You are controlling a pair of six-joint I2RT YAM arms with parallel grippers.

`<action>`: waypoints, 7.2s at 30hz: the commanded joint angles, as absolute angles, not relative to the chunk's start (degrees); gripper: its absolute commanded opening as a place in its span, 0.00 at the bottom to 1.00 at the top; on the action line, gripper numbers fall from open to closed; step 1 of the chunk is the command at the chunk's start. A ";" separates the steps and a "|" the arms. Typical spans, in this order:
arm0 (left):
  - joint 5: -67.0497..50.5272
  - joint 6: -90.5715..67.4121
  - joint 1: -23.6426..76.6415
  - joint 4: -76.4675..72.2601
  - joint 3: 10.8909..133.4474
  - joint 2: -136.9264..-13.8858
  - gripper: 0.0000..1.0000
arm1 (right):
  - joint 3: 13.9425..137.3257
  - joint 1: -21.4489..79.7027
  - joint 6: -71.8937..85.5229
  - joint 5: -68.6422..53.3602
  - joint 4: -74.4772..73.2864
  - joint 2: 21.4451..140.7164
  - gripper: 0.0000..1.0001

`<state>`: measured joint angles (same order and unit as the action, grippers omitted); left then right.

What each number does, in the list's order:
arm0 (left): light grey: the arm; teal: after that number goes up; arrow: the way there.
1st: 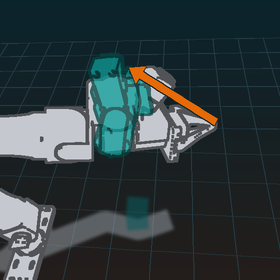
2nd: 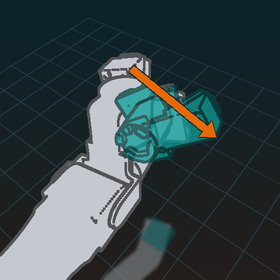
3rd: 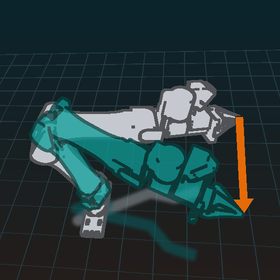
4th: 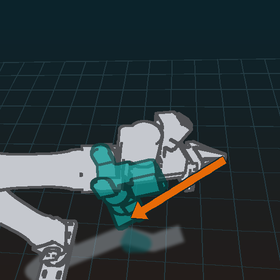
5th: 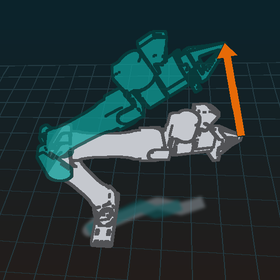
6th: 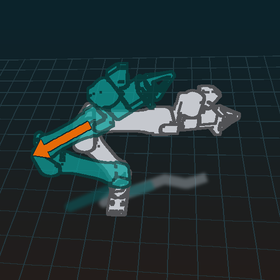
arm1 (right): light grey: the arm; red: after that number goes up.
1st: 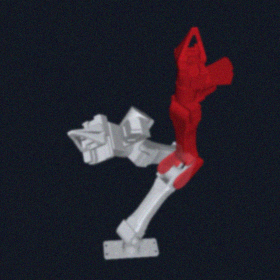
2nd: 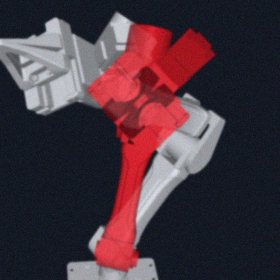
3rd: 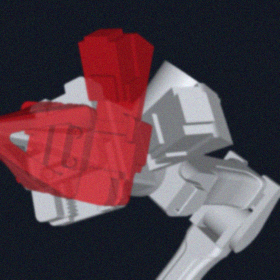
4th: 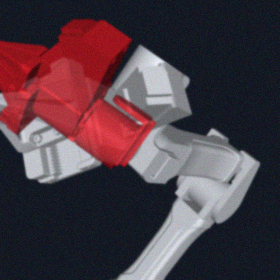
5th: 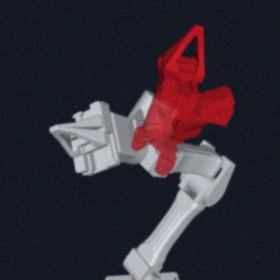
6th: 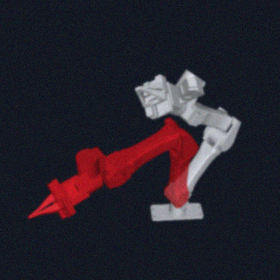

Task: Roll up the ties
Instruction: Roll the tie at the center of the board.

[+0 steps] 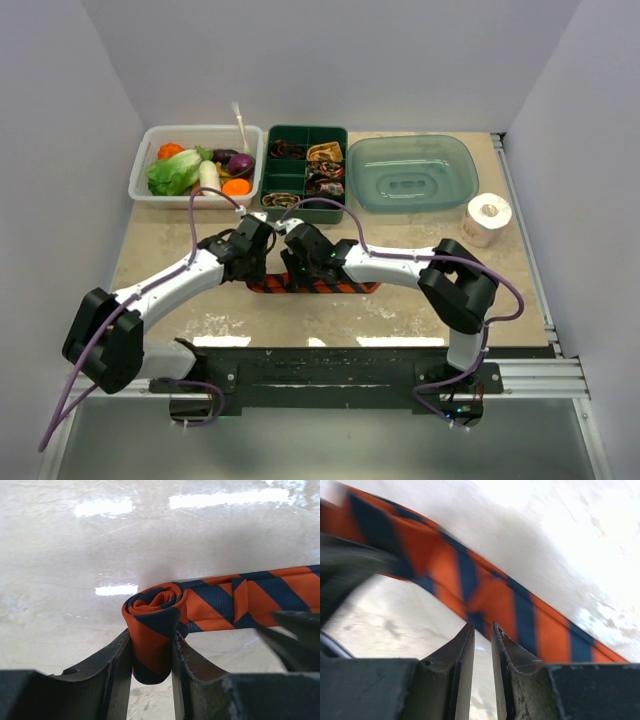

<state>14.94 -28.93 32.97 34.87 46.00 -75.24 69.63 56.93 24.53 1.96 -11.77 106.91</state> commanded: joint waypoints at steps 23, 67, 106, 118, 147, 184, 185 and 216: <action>34.63 -35.86 45.52 53.79 58.36 -91.23 0.34 | 59.85 46.14 26.81 3.78 -9.49 95.80 0.25; 10.12 -33.84 31.22 29.45 44.04 -63.99 0.85 | 69.87 56.34 23.91 -8.96 -0.88 102.92 0.27; -13.18 -36.30 12.66 3.17 22.06 -59.68 0.86 | 76.45 56.87 23.47 -3.34 -6.06 106.52 0.27; -10.81 -36.83 12.57 3.34 20.75 -58.10 0.86 | 77.43 56.86 23.38 -1.32 -5.98 113.20 0.26; -20.21 -43.15 10.11 -23.28 9.67 -62.49 0.77 | 68.73 52.47 22.06 -6.33 -0.27 113.91 0.25; -7.13 -32.52 18.08 -3.97 21.96 -62.05 0.45 | 73.21 54.31 23.82 -11.86 1.85 113.02 0.25; -4.25 -32.43 19.06 -2.65 22.93 -62.31 0.45 | 73.39 54.40 23.99 -11.95 1.85 113.29 0.25; 23.55 -32.69 34.71 19.95 37.44 -69.87 0.42 | 71.99 54.32 26.28 -9.32 1.41 111.63 0.25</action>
